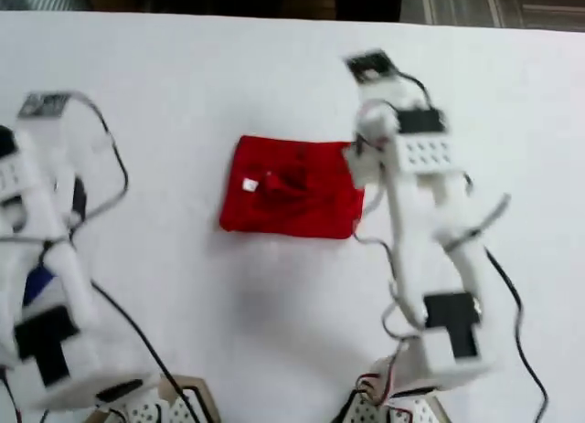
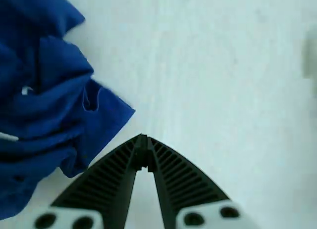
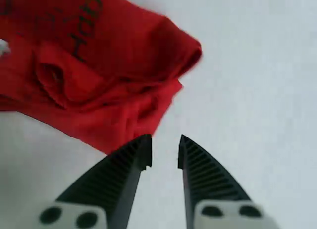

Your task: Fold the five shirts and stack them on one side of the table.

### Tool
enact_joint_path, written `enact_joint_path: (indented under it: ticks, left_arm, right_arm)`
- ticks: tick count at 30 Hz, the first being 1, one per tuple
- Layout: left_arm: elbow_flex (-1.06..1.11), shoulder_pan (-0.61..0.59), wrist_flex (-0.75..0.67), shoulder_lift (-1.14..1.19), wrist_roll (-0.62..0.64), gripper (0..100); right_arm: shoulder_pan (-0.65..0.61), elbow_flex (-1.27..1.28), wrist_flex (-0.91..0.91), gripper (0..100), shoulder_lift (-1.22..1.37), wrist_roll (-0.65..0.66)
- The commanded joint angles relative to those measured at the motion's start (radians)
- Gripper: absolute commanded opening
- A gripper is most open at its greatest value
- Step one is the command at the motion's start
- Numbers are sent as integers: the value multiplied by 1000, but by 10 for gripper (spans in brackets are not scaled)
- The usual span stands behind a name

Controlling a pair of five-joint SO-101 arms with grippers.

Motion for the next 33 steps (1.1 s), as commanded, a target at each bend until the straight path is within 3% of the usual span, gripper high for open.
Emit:
enact_joint_path:
  ticks: [1, 5, 11, 17, 23, 26, 33]
  left_arm:
    - [364, -12, -235, -195, -11, 25]
    - [636, -15, -459, -336, -14, 25]
    - [863, -12, -666, -428, -12, 25]
    - [875, -11, -683, -443, -11, 25]
    - [891, -11, -704, -445, -11, 25]
    - [894, -11, -706, -448, -9, 25]
    - [894, -11, -706, -448, -9, 25]
  right_arm:
    - [-88, -376, 61, 94, 183, -9]
    - [-171, -640, 133, 94, 395, -9]
    - [-251, -905, 255, 94, 625, -9]
    - [-289, -970, 303, 94, 757, -5]
    - [-283, -962, 348, 91, 753, -3]
    - [-288, -916, 348, 35, 691, -3]
    - [-334, -470, 346, 34, 418, -2]
